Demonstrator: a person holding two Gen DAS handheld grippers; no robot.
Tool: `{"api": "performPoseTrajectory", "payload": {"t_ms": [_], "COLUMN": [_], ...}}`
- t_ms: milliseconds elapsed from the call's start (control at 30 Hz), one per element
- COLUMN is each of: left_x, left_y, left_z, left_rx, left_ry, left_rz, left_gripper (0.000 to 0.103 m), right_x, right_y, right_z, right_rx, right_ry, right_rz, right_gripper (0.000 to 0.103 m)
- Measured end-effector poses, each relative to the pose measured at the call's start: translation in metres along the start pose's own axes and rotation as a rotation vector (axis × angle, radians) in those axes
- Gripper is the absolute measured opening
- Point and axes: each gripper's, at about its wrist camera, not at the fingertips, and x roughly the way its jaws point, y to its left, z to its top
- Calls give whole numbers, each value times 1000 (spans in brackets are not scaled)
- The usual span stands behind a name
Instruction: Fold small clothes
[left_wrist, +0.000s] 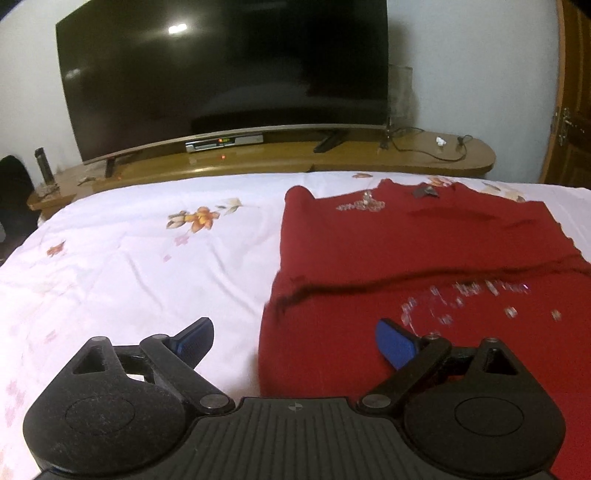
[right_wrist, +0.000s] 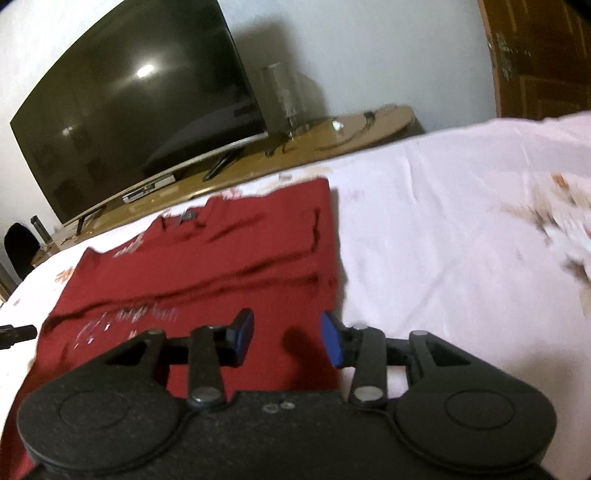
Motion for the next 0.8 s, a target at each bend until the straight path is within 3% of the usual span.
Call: {"api": "performPoseTrajectory", "payload": {"t_ms": [133,200,467,533,600,733,800], "left_x": [-25,-39,-92,-104,-116,-115,-103], "left_y": [0,5,62,76,84,92,93], "left_z": [-16,-27,-121,-150,-176,-194,-193], "left_rx": [-12,-31,-309,-420,-501,-615,-652], "left_ry": [8,20,182,231,242,251,242], "left_rz": [-2,-41,-370,-471,-549,-659,-698], "left_gripper": [94,94,93,82,81,81,81], "right_x": [-24,-38,-101,-113,-126,-139,-135], "right_y": [-1,-4,-29,-32,-34,-28,-17], "right_z": [-17,-26,-84,-105,-123,-150,-156], "right_rx": [16,33,231,297,359,470,459], "right_ry": [32,43,130,171,191,221,238], "right_rz": [20,26,68,107,166,278,316], "right_gripper": [40,41,42,46,50,52,51]}}
